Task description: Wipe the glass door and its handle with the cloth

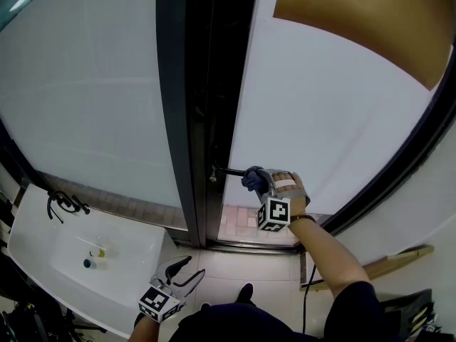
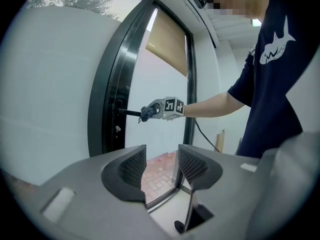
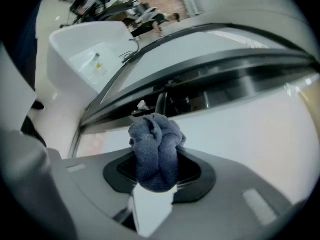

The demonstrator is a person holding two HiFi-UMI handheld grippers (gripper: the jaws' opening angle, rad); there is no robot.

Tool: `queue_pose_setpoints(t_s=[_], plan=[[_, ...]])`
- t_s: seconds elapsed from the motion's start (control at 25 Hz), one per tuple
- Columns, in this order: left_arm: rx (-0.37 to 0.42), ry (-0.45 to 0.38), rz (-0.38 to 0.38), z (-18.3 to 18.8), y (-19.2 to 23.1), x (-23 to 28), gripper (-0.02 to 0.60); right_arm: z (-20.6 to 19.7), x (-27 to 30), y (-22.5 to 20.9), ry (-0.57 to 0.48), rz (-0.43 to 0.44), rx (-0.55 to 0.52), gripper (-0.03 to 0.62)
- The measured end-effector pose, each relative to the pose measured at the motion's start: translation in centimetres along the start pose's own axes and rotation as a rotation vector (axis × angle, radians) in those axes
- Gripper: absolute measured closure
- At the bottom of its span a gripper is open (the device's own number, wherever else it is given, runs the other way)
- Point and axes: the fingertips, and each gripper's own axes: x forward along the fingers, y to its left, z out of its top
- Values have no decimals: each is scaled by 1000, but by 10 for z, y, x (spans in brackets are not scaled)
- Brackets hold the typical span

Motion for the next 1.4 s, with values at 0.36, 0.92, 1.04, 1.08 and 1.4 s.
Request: queue_pose_setpoints(t_s=[0.36,0.92,1.04,1.08,1.4], plan=[[-11,20,31,-4,6,-6,385,16,25,65,-173,343,1040,444],[-64,31,134,-6,19,-21,385,103,93,26,-391,338,1415,442],[-68,35,143,-7,22,-21,387,101,90,23,-422,335,1410,443],[-64,33,139,-6,22,-19,387,99,88,22,-430,333,1408,444],[-40,29,76,1,19,0,387,75,66,21,-425,317,1354,444]])
